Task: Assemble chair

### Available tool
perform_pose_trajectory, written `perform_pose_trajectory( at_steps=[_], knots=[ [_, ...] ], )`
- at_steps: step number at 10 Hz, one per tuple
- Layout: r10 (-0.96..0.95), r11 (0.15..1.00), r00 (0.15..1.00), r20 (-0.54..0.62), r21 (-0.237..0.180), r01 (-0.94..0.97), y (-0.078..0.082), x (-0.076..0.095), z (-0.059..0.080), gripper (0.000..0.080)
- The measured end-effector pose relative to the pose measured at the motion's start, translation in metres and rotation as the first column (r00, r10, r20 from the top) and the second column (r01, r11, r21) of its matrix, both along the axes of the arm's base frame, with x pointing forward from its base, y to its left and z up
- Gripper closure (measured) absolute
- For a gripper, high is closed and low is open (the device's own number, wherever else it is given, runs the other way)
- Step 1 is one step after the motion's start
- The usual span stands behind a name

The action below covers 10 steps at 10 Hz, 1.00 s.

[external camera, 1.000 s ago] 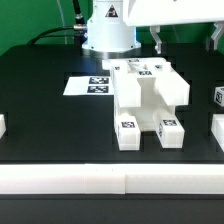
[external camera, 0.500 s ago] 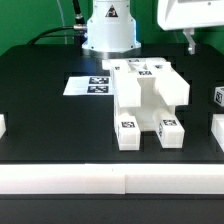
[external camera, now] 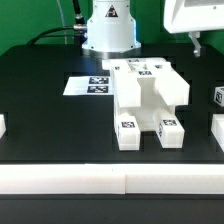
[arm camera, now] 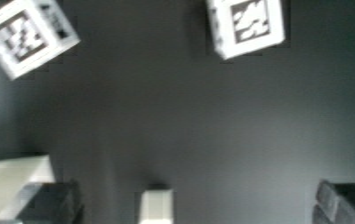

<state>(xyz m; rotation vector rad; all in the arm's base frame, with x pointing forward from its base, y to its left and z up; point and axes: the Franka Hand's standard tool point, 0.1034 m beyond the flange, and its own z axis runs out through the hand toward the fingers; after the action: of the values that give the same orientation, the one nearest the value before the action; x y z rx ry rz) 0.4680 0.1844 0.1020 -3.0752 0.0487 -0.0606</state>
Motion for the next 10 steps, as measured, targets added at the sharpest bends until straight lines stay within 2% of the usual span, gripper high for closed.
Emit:
perform_pose_trajectory(
  at_steps=[1,3,4,10],
  knots=[
    [0.006,1.000,1.000,-0.001,-0.002,-0.006,0.010,-0.005,-0.006,0.0151],
    [0.021,1.000,1.000,0.003,-0.012,-0.021,0.020,-0.012,-0.023,0.0151],
    [0.026,0.999,1.000,0.003,-0.019,-0.026,0.021,-0.014,-0.033,0.0151],
    [0.032,0.998,0.999,-0.019,-0.049,-0.033,0.019,-0.021,-0.074,0.0151]
  ],
)
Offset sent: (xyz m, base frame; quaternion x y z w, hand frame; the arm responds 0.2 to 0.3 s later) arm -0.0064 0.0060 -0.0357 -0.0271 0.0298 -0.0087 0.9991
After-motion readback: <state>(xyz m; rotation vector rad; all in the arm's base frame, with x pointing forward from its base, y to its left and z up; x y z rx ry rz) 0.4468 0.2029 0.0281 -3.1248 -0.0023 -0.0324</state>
